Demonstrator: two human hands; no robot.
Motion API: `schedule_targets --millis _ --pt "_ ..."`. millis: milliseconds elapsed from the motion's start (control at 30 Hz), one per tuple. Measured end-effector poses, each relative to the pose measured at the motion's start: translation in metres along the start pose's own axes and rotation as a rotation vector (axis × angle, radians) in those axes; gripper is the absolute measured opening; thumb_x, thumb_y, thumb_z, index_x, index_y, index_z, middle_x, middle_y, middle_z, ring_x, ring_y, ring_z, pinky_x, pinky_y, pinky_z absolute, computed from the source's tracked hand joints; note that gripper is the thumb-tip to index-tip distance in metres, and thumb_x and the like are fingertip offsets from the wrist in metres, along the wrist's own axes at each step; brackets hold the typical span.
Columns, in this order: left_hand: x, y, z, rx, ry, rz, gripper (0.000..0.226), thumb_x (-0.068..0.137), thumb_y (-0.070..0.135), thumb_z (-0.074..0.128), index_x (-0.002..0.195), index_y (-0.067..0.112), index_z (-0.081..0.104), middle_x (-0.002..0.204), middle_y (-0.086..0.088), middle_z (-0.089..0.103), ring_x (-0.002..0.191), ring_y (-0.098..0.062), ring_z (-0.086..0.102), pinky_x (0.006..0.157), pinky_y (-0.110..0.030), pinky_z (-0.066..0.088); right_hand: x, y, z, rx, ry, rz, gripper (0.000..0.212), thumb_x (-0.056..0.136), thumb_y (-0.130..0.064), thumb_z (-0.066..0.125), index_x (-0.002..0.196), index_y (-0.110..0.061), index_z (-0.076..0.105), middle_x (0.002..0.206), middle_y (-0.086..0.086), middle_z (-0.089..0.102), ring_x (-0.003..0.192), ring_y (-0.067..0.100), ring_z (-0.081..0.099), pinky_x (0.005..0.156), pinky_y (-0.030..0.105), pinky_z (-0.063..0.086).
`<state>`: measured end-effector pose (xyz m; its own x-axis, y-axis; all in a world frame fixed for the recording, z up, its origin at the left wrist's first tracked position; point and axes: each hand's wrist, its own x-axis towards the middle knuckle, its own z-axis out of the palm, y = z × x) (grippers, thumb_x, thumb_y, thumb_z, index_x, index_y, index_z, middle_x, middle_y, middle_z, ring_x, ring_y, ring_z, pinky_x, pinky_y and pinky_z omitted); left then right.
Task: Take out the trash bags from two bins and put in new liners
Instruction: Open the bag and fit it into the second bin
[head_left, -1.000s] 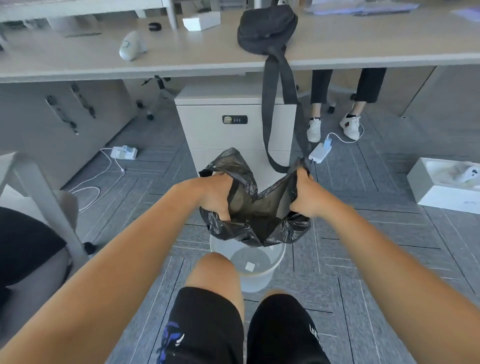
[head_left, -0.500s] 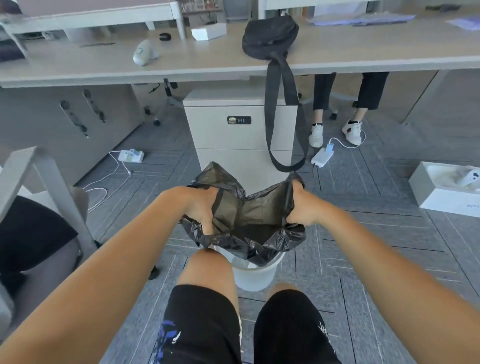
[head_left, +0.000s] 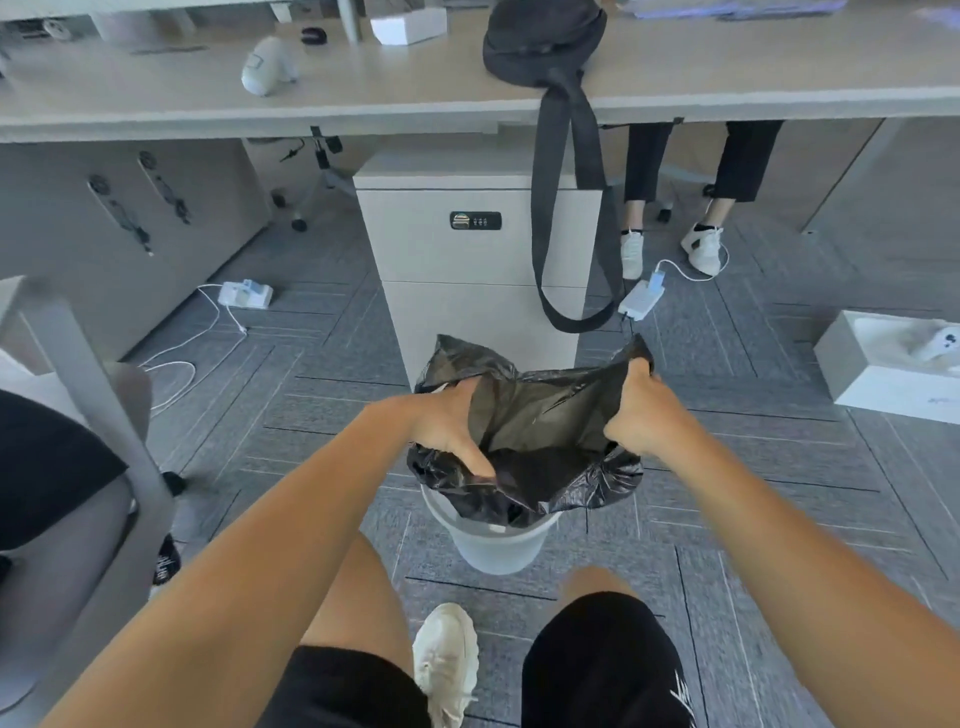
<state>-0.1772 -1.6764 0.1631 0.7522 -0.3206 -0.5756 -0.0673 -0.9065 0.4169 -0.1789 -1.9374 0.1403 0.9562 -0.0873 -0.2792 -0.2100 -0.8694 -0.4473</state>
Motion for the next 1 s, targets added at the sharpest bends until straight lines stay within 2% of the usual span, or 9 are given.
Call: schedule_targets --millis 133,233,367,467,600,700,833,900,1000 --pt "0.016 0.03 -0.004 -0.054 0.036 0.063 0.103 0.025 0.07 0.09 0.109 0.019 0.059 0.109 0.003 0.068 0.102 -0.02 0.065 0.092 -0.044 0.054 -0.009 0.016 0.001 0.0 -0.034 0.026 0.088 0.085 -0.011 0.067 0.149 -0.011 0.007 0.14 0.023 0.039 0.096 0.031 0.05 0.05 0.028 0.033" --pt "0.011 0.054 -0.01 -0.042 0.059 0.094 0.105 0.037 0.07 0.087 0.112 0.005 0.051 0.112 -0.005 0.061 0.105 -0.028 0.06 0.093 -0.044 0.052 -0.014 0.019 0.005 0.03 -0.036 0.024 0.091 0.084 -0.009 0.066 0.15 -0.012 0.004 0.141 0.023 0.039 0.099 0.031 0.051 0.051 0.028 0.035" --pt "0.003 0.041 -0.008 -0.084 0.097 0.02 0.106 0.049 0.072 0.082 0.13 0.014 0.043 0.131 0.006 0.051 0.119 -0.019 0.05 0.102 -0.042 0.044 -0.016 0.012 0.012 0.085 -0.068 -0.005 0.092 0.083 -0.009 0.067 0.15 -0.015 0.004 0.13 0.021 0.045 0.1 0.034 0.054 0.053 0.029 0.038" --pt "0.003 0.015 0.003 -0.201 0.1 0.037 0.065 0.059 0.052 0.088 0.112 0.022 0.064 0.113 0.011 0.068 0.111 -0.017 0.062 0.098 -0.041 0.049 -0.015 0.006 0.024 0.088 -0.11 -0.021 0.087 0.086 -0.008 0.064 0.149 -0.013 0.005 0.127 0.02 0.044 0.094 0.032 0.053 0.055 0.033 0.04" --pt "0.01 -0.014 0.019 0.015 0.119 0.023 0.035 0.08 0.029 0.079 0.104 0.021 0.054 0.1 0.01 0.059 0.098 -0.018 0.057 0.081 -0.032 0.044 -0.005 0.008 0.049 0.012 -0.155 -0.043 0.089 0.09 -0.007 0.059 0.154 -0.016 -0.002 0.111 0.016 0.042 0.068 0.019 0.046 0.045 0.025 0.029" --pt "0.024 -0.045 0.028 0.264 0.05 -0.05 0.057 0.071 0.025 0.081 0.121 0.025 0.054 0.113 -0.001 0.064 0.1 -0.027 0.06 0.082 -0.037 0.053 0.006 0.012 0.061 -0.096 -0.197 -0.073 0.074 0.09 -0.008 0.057 0.152 -0.014 0.017 0.114 0.017 0.048 0.064 0.017 0.044 0.046 0.024 0.032" --pt "0.028 -0.066 0.032 0.487 -0.136 -0.198 0.115 0.07 0.034 0.084 0.153 0.024 0.005 0.151 -0.007 0.033 0.134 -0.029 0.039 0.104 -0.037 0.04 0.02 0.014 0.068 -0.245 -0.317 -0.106 0.043 0.087 -0.012 0.055 0.13 -0.019 0.051 0.105 0.01 0.062 0.076 0.024 0.058 0.06 0.029 0.049" --pt "0.024 -0.067 0.029 0.483 -0.143 -0.191 0.124 0.07 0.036 0.084 0.154 0.026 -0.007 0.157 -0.005 0.023 0.141 -0.029 0.03 0.109 -0.038 0.035 0.027 0.014 0.069 -0.254 -0.397 -0.094 0.052 0.083 -0.014 0.056 0.134 -0.02 0.047 0.109 0.007 0.063 0.075 0.021 0.064 0.052 0.026 0.052" --pt "0.026 -0.071 0.024 0.413 -0.068 -0.13 0.126 0.068 0.036 0.086 0.154 0.03 -0.007 0.16 -0.004 0.017 0.144 -0.027 0.025 0.112 -0.04 0.031 0.031 0.01 0.065 -0.245 -0.471 -0.028 0.083 0.086 -0.007 0.057 0.154 -0.027 0.014 0.137 0.016 0.052 0.073 0.02 0.066 0.045 0.024 0.054"
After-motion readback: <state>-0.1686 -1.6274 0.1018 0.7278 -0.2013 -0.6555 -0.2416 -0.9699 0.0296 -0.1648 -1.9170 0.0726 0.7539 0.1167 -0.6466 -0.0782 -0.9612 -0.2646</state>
